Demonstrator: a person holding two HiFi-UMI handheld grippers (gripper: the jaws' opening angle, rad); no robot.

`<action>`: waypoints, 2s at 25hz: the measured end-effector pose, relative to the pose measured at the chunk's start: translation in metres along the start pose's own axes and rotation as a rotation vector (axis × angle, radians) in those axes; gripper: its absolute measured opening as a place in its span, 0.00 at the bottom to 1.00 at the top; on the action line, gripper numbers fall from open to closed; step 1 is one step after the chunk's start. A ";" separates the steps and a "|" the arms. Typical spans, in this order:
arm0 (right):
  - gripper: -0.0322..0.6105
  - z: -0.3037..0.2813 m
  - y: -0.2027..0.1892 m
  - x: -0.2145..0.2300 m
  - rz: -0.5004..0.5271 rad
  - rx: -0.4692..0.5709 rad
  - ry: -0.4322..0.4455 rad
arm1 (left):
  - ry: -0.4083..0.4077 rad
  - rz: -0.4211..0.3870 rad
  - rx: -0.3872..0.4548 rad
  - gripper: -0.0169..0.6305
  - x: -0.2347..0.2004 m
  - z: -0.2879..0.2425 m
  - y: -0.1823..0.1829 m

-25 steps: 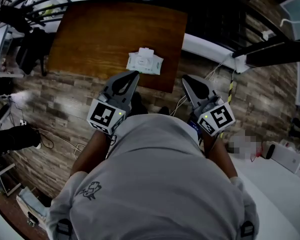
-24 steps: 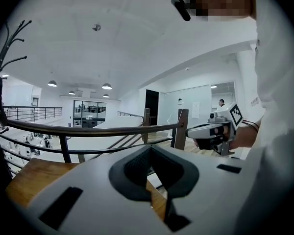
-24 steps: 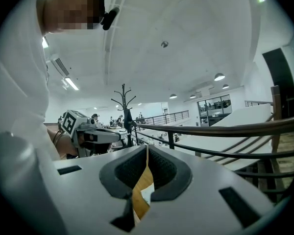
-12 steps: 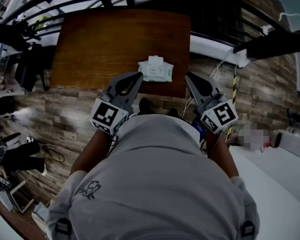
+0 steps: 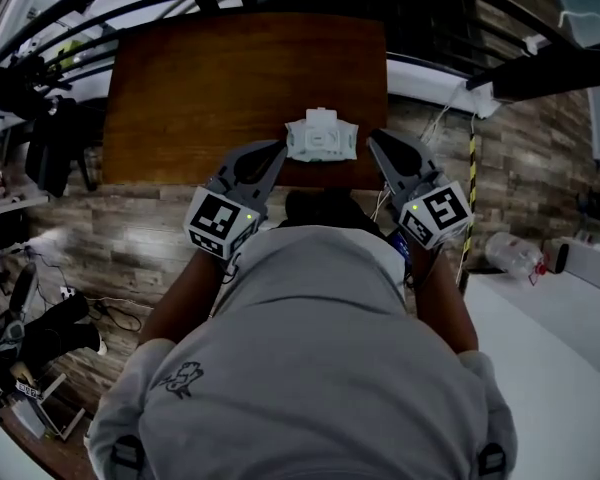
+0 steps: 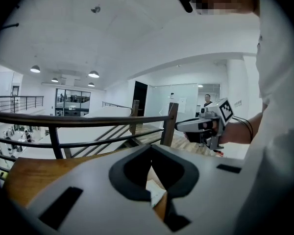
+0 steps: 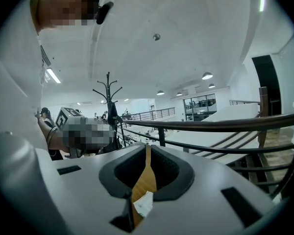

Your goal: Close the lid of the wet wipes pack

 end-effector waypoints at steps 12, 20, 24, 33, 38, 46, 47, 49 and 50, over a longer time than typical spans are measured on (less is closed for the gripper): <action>0.11 -0.048 -0.042 0.036 -0.049 -0.113 0.083 | 0.024 0.044 -0.045 0.04 -0.025 -0.038 -0.022; 0.11 -0.076 -0.072 0.054 -0.097 -0.160 0.143 | 0.037 0.126 -0.132 0.04 -0.041 -0.074 -0.057; 0.11 -0.083 -0.091 0.066 -0.118 -0.188 0.168 | 0.041 0.162 -0.182 0.04 -0.040 -0.090 -0.075; 0.11 -0.098 -0.133 0.094 -0.161 -0.259 0.203 | 0.060 0.199 -0.283 0.04 -0.045 -0.118 -0.122; 0.11 -0.110 -0.152 0.102 -0.178 -0.284 0.215 | 0.079 0.228 -0.310 0.04 -0.057 -0.128 -0.138; 0.11 -0.126 -0.185 0.118 -0.206 -0.328 0.223 | 0.081 0.246 -0.393 0.04 -0.071 -0.144 -0.183; 0.11 -0.128 -0.188 0.120 -0.209 -0.334 0.224 | 0.080 0.252 -0.399 0.04 -0.073 -0.147 -0.187; 0.11 -0.132 -0.194 0.125 -0.212 -0.344 0.222 | 0.077 0.261 -0.404 0.04 -0.075 -0.151 -0.194; 0.11 -0.134 -0.197 0.127 -0.213 -0.349 0.222 | 0.078 0.263 -0.408 0.04 -0.077 -0.151 -0.198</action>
Point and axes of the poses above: the fingertips, and each gripper's own axes: z backward along the fingers, x to its right, y out of its top, the point moved 5 cm from there along z, backward along the fingers, and after that the axes turned 3 degrees about y, right-handed, at the moved point
